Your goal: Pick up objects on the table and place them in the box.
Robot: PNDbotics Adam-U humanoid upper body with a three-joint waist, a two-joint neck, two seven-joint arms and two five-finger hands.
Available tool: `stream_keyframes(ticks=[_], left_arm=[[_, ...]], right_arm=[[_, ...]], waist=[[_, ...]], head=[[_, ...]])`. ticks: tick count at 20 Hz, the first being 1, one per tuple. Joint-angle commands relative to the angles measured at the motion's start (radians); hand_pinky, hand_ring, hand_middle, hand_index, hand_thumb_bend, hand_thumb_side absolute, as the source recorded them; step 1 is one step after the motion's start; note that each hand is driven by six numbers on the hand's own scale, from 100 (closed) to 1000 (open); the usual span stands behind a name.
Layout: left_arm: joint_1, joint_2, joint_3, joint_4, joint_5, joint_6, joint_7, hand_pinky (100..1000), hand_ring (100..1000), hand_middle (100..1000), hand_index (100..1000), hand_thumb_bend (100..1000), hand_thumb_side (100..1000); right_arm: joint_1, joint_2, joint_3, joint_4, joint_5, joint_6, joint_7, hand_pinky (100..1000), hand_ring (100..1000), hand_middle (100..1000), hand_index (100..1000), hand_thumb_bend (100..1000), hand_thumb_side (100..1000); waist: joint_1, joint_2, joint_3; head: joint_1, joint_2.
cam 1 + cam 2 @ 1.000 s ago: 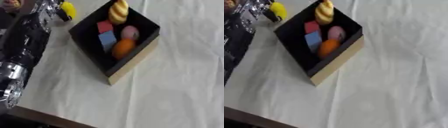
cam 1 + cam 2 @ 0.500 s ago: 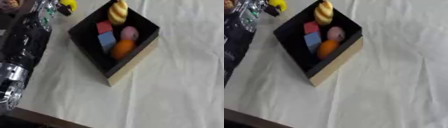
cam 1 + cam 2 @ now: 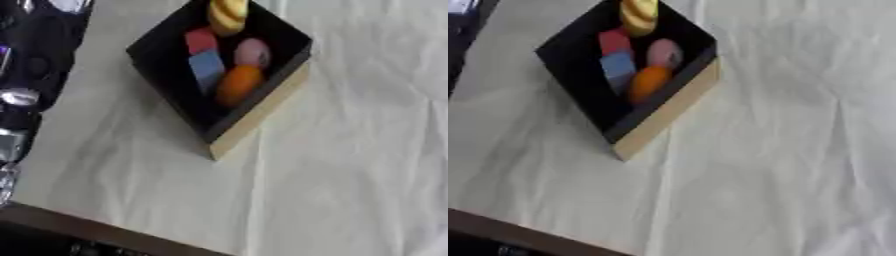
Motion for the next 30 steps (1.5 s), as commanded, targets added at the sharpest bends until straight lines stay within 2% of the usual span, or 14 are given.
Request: stream_keyframes(ticks=[1, 5, 6, 7, 8, 9, 12, 16, 17, 20, 23, 25, 26, 30], left_arm=[[0.006, -0.005, -0.076, -0.024, 0.002, -0.009, -0.086, 732, 721, 613, 572, 206, 100], [0.035, -0.053, -0.154, 0.071, -0.041, -0.043, -0.135, 751, 752, 649, 652, 305, 101], [0.04, -0.06, -0.162, 0.086, -0.051, -0.053, -0.141, 766, 772, 675, 715, 319, 100], [0.044, -0.065, -0.165, 0.097, -0.06, -0.064, -0.152, 844, 886, 811, 901, 361, 100], [0.047, -0.067, -0.163, 0.1, -0.07, -0.074, -0.162, 858, 899, 825, 914, 362, 148], [0.048, -0.067, -0.154, 0.097, -0.081, -0.08, -0.164, 924, 960, 887, 974, 438, 451], [0.052, -0.056, -0.111, 0.052, -0.128, -0.08, -0.135, 932, 974, 896, 983, 513, 512], [0.057, -0.043, -0.037, -0.045, -0.113, -0.03, -0.06, 869, 920, 842, 943, 316, 383], [0.058, -0.041, -0.019, -0.072, -0.097, -0.013, -0.037, 839, 890, 814, 922, 209, 336], [0.073, -0.031, 0.04, -0.161, -0.028, 0.036, 0.044, 800, 839, 764, 887, 100, 288], [0.115, -0.008, 0.104, -0.25, 0.09, 0.088, 0.165, 759, 782, 703, 849, 100, 309], [0.169, 0.012, 0.156, -0.314, 0.217, 0.102, 0.303, 748, 763, 684, 839, 100, 335], [0.201, 0.02, 0.183, -0.341, 0.284, 0.103, 0.379, 739, 750, 670, 834, 100, 393], [0.355, 0.054, 0.283, -0.424, 0.528, 0.075, 0.67, 731, 742, 663, 836, 100, 483]], right_arm=[[-0.016, -0.012, -0.003, -0.011, -0.011, -0.001, 0.005, 945, 883, 676, 790, 100, 470], [-0.02, -0.001, 0.002, -0.013, -0.017, -0.001, 0.007, 944, 884, 678, 791, 100, 470], [-0.021, 0.0, 0.002, -0.014, -0.018, -0.001, 0.006, 944, 883, 678, 791, 100, 470], [-0.021, 0.001, 0.002, -0.014, -0.018, 0.0, 0.004, 943, 882, 677, 790, 100, 470], [-0.02, 0.001, 0.001, -0.015, -0.018, 0.0, 0.002, 943, 882, 677, 790, 100, 470], [-0.019, 0.002, 0.001, -0.015, -0.017, 0.001, 0.001, 943, 882, 676, 789, 100, 470], [-0.011, 0.003, 0.001, -0.014, -0.017, 0.004, -0.001, 943, 882, 676, 788, 100, 470], [-0.003, 0.004, -0.001, -0.011, -0.016, 0.007, -0.004, 943, 881, 675, 787, 100, 470], [-0.002, 0.004, -0.001, -0.011, -0.016, 0.007, -0.004, 943, 881, 675, 787, 100, 470], [0.003, 0.004, -0.003, -0.011, -0.016, 0.008, -0.007, 942, 882, 676, 788, 100, 470], [0.008, 0.002, -0.004, -0.014, -0.016, 0.007, -0.012, 941, 881, 677, 787, 100, 470], [0.013, 0.0, -0.007, -0.017, -0.015, 0.006, -0.017, 940, 881, 677, 788, 100, 470], [0.016, -0.001, -0.008, -0.02, -0.015, 0.005, -0.021, 940, 881, 678, 788, 100, 470], [0.027, -0.003, -0.014, -0.031, -0.011, 0.0, -0.038, 937, 881, 679, 789, 100, 470]], waist=[[-0.013, -0.143, 0.0], [-0.016, -0.169, -0.008], [-0.016, -0.172, -0.01], [-0.016, -0.176, -0.011], [-0.016, -0.178, -0.011], [-0.015, -0.181, -0.011], [-0.013, -0.188, -0.008], [-0.012, -0.197, -0.002], [-0.012, -0.2, 0.0], [-0.015, -0.207, 0.005], [-0.016, -0.214, 0.011], [-0.017, -0.221, 0.016], [-0.018, -0.223, 0.018], [-0.025, -0.228, 0.025]], head=[[-0.01, 0.018], [-0.01, 0.035], [-0.009, 0.038], [-0.01, 0.042], [-0.01, 0.045], [-0.011, 0.047], [-0.017, 0.054], [-0.024, 0.061], [-0.025, 0.063], [-0.032, 0.07], [-0.039, 0.076], [-0.048, 0.082], [-0.054, 0.084], [-0.074, 0.084]])
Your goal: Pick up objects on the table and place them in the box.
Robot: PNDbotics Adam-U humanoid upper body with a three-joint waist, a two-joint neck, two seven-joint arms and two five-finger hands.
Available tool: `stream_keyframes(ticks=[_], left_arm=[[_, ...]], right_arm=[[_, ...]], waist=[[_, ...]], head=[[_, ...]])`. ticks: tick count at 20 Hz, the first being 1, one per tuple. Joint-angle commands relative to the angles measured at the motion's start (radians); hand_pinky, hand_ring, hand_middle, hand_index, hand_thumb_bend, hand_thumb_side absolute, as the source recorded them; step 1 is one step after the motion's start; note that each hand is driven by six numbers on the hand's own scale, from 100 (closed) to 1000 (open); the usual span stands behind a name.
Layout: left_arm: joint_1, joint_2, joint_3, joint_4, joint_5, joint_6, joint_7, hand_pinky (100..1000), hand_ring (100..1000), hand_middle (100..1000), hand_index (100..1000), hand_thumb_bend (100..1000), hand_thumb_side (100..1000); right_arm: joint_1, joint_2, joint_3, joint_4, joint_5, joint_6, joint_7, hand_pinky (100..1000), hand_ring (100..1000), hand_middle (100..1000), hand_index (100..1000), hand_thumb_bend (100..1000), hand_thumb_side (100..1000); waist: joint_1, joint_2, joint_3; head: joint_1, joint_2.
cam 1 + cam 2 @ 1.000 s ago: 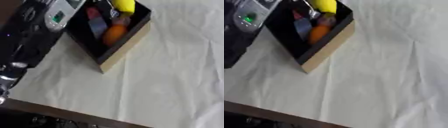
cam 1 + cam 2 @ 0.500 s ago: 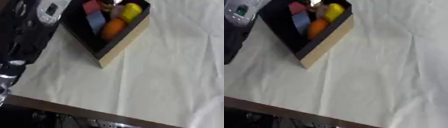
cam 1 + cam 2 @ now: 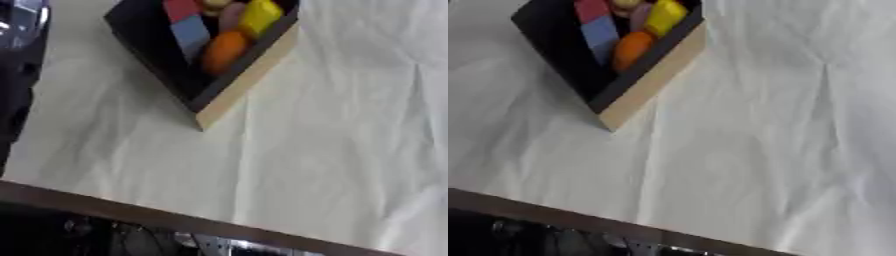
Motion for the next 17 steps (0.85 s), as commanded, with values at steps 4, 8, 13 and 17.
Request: stream_keyframes(ticks=[4, 8, 13, 17], left_arm=[[0.145, 0.054, 0.103, -0.085, 0.247, -0.067, 0.287, 729, 737, 657, 832, 100, 541], [0.244, 0.04, 0.129, -0.087, 0.3, -0.148, 0.355, 726, 732, 651, 830, 100, 565], [0.339, 0.014, 0.154, -0.087, 0.319, -0.233, 0.389, 727, 733, 653, 835, 100, 601], [0.383, -0.013, 0.164, -0.087, 0.335, -0.275, 0.402, 726, 732, 653, 835, 100, 610]], right_arm=[[0.006, -0.024, -0.026, -0.037, 0.006, -0.009, -0.036, 936, 880, 680, 790, 100, 470], [0.019, -0.02, -0.029, -0.045, 0.008, -0.01, -0.05, 935, 880, 680, 790, 100, 470], [0.026, -0.017, -0.032, -0.055, 0.011, -0.01, -0.063, 935, 880, 680, 790, 100, 470], [0.029, -0.011, -0.032, -0.058, 0.008, -0.01, -0.069, 935, 879, 678, 790, 100, 470]], waist=[[-0.029, -0.233, 0.007], [-0.037, -0.237, 0.007], [-0.039, -0.238, 0.006], [-0.038, -0.241, 0.005]], head=[[-0.02, 0.003], [-0.034, -0.005], [-0.045, -0.021], [-0.049, -0.024]])
